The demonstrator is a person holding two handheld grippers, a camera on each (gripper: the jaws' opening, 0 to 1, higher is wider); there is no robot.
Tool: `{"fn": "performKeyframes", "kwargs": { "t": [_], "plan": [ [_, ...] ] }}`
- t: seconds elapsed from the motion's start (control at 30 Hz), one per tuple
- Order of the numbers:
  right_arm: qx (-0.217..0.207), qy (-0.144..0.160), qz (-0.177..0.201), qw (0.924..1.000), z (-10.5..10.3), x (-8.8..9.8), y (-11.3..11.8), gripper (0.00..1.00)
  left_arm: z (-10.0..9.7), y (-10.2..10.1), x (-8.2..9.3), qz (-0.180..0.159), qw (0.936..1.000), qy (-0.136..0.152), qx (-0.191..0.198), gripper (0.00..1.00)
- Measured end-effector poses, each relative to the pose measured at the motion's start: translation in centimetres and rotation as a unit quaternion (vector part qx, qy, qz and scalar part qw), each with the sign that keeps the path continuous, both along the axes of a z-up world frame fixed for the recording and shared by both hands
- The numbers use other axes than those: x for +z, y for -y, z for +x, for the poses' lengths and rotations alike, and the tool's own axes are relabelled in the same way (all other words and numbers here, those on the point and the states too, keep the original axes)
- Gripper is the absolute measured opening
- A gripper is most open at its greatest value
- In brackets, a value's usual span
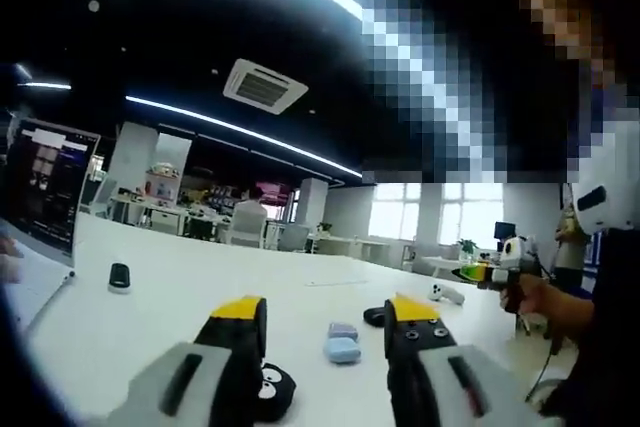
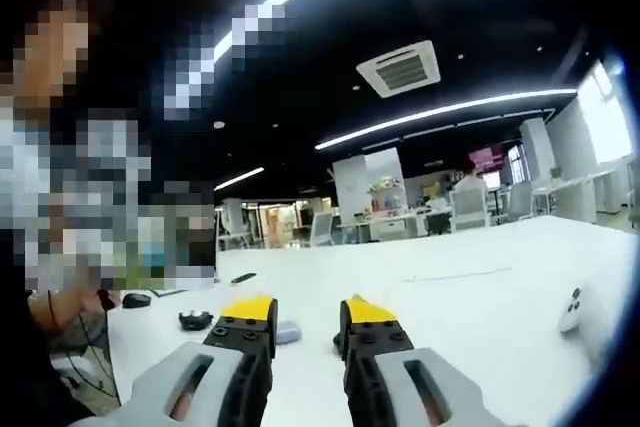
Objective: Pick up the earbuds from the table and place the earbuds into the earbud case
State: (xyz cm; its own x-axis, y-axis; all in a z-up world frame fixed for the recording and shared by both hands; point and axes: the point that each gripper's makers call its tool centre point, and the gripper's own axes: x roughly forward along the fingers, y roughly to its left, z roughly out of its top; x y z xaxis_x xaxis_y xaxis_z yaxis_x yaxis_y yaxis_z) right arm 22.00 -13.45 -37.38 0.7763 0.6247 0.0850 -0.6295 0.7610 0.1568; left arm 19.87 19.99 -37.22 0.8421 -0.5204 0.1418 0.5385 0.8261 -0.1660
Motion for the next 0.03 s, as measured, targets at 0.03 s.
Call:
{"fn": "performKeyframes", "kwargs": {
  "t": [0.03],
  "plan": [
    [0.0, 0.0, 0.0, 1.0, 0.0, 0.0, 0.0, 0.24, 0.0, 0.0, 0.0, 0.0, 1.0, 0.0, 0.0, 0.49]
  ]
}}
